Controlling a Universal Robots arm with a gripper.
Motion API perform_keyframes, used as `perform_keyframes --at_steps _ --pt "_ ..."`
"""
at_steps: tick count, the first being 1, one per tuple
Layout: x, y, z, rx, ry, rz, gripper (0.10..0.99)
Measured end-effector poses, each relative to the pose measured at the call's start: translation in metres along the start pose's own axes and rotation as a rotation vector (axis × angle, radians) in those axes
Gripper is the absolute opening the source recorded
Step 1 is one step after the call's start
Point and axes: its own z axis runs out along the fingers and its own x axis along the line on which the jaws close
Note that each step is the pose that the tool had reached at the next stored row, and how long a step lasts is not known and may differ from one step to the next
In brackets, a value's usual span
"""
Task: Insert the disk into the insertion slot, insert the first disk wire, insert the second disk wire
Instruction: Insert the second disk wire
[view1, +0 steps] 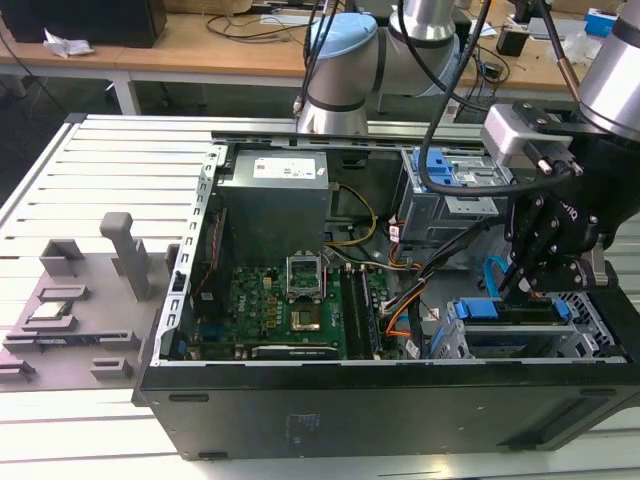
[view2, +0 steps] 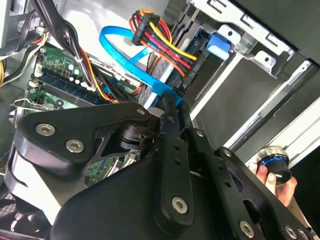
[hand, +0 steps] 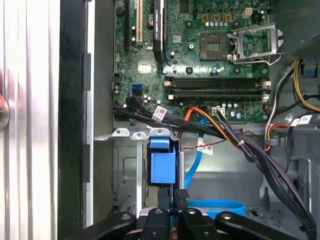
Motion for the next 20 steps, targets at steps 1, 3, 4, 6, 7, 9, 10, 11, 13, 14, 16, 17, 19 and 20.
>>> perform_keyframes --at_steps 1,3,4,6,7,9,10,11,13,14,16,17,19,20 --pt "0.0 -0.0007 0.0008 0.0 0.0001 0.0 0.161" --pt "-0.0001 -0.0032 0.0027 0.0 0.0006 0.0 0.161" --pt "-0.0002 -0.0035 0.0031 0.0 0.0009 0.0 0.161" --pt "-0.0002 -0.0036 0.0043 0.0 0.0012 0.0 0.161" --pt "-0.0002 -0.0037 0.005 0.0 0.0015 0.0 0.161" --pt "-0.0004 -0.0039 0.0081 0.0 0.0009 0.0 0.161" --pt "-0.0003 -0.0039 0.0101 0.0 -0.0005 0.0 0.161" --pt "-0.0005 -0.0041 0.0105 0.0 0.0004 0.0 0.161" --pt "-0.0004 -0.004 0.0105 0.0 0.0006 0.0 0.161" --pt "-0.0004 -0.004 0.0105 0.0 0.0006 0.0 0.161" --pt "-0.0004 -0.0041 0.0105 0.0 0.0004 0.0 0.161" --pt "-0.0004 -0.0041 0.0108 0.0 -0.0004 0.0 0.169" --pt "0.0 -0.0037 0.0027 0.0 0.0005 0.0 0.235" --pt "0.0002 -0.0035 -0.0017 0.0 0.0002 0.0 0.235"
